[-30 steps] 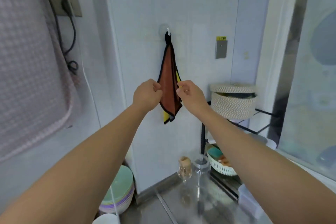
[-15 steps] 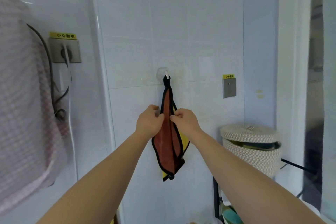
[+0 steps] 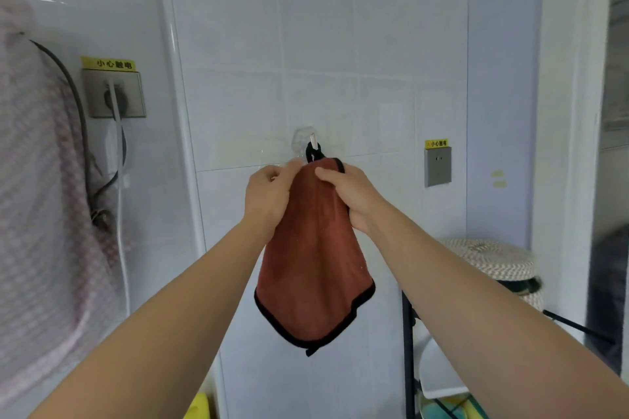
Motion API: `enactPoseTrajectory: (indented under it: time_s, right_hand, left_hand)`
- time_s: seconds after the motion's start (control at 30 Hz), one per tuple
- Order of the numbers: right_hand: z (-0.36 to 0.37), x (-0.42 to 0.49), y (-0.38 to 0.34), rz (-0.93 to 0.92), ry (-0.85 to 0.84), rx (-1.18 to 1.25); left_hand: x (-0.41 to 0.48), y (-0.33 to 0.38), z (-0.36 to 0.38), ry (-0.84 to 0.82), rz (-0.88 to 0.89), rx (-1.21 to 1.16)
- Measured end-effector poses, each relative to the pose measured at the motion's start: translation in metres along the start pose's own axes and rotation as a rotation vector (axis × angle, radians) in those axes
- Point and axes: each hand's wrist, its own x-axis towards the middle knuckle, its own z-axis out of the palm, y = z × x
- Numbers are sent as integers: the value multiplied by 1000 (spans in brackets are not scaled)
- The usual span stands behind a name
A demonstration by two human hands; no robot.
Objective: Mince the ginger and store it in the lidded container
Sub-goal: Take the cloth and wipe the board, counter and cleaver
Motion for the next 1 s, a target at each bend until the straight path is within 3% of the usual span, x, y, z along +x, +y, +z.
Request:
enactPoseTrajectory:
  time_s: [0.3, 0.5, 0.67, 1.0]
  right_hand:
    - [15, 19, -40, -209, 152, 205]
    - [8, 0, -3, -158, 279, 65]
    - [7, -61, 49, -9, 238, 88]
    - [2, -255, 148, 388, -73, 22]
  left_hand:
    - [16, 38, 2, 7, 191, 61]
    - [-14, 13, -1, -202, 69, 117]
    - [-62, -7, -6, -214, -43, -79]
    - [-189, -69, -41, -452, -253, -13]
